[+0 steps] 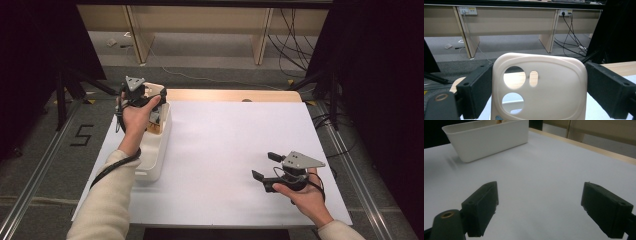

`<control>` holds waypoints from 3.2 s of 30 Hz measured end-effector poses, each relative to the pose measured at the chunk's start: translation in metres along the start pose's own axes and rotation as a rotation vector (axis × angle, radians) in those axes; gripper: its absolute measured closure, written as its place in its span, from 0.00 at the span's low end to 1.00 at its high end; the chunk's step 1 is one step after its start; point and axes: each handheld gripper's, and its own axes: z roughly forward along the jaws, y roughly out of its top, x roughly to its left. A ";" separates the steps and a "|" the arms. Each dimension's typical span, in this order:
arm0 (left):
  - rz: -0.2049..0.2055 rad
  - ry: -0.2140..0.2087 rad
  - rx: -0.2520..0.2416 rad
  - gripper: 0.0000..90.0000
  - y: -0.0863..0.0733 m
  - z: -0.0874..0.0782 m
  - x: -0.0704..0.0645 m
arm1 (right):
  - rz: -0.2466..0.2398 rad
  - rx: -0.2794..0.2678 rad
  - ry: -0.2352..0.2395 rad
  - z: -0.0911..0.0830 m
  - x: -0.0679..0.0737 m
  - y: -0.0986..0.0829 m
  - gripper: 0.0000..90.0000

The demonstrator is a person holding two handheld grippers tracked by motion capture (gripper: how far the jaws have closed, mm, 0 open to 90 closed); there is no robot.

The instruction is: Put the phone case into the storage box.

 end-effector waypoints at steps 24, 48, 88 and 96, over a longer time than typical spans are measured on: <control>0.003 -0.003 0.008 0.12 0.003 0.009 0.002 | -0.001 0.000 0.002 0.000 0.000 0.000 0.17; 0.001 -0.010 0.019 0.12 0.004 0.019 0.005 | 0.000 0.000 0.002 0.000 0.000 0.000 0.17; 0.021 -0.011 0.040 0.12 0.010 0.035 0.005 | 0.003 -0.001 0.005 0.000 0.000 0.000 0.17; 0.022 -0.013 0.051 0.12 0.009 0.038 0.006 | 0.004 -0.001 0.006 0.000 -0.001 0.000 0.17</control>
